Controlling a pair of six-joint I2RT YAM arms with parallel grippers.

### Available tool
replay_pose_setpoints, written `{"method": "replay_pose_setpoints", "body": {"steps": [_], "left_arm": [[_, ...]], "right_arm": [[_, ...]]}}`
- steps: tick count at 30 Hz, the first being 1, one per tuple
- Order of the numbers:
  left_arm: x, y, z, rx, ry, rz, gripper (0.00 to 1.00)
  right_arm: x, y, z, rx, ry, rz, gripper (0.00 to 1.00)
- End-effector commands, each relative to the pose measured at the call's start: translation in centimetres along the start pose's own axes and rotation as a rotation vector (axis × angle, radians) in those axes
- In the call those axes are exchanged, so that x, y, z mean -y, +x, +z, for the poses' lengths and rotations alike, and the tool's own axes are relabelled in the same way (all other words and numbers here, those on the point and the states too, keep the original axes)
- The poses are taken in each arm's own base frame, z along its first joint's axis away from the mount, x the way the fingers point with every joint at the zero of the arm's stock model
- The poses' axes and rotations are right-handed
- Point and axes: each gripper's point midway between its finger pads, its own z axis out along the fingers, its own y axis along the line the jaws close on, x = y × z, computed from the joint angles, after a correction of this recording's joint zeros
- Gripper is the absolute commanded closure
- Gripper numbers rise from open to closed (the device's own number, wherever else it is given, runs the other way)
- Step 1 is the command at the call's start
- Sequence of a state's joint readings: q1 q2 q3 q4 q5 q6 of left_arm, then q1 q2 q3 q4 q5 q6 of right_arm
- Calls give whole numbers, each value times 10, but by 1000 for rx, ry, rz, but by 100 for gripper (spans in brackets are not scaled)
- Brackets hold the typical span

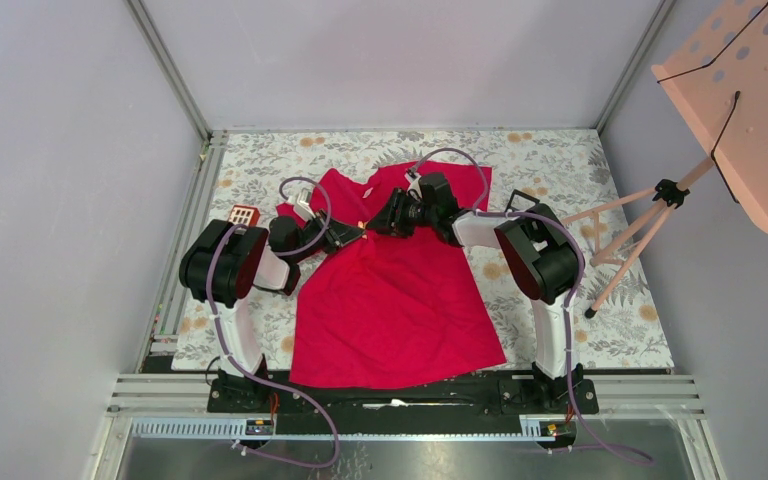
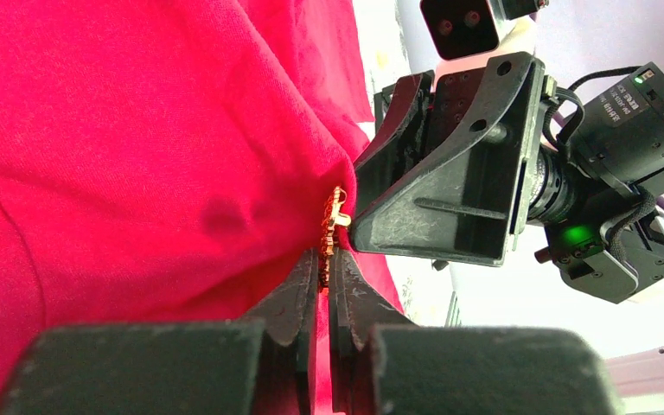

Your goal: Pin the brooch onto the clothing

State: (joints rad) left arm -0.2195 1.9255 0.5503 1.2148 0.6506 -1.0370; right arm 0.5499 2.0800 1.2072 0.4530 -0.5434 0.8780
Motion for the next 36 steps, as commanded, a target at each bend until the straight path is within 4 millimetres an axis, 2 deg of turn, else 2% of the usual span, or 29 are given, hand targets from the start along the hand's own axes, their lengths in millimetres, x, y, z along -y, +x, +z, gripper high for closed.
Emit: {"method": "replay_pose_setpoints", "body": {"steps": [1, 15, 36], "left_arm": [[28, 2, 5, -43, 124, 100, 100], [34, 11, 4, -67, 145, 137, 100], [27, 15, 1, -49, 113, 86, 100]], "right_arm": [[-8, 2, 6, -12, -21, -41, 56], [-4, -1, 7, 11, 7, -34, 63], [-4, -11, 6, 92, 6, -27, 68]]}}
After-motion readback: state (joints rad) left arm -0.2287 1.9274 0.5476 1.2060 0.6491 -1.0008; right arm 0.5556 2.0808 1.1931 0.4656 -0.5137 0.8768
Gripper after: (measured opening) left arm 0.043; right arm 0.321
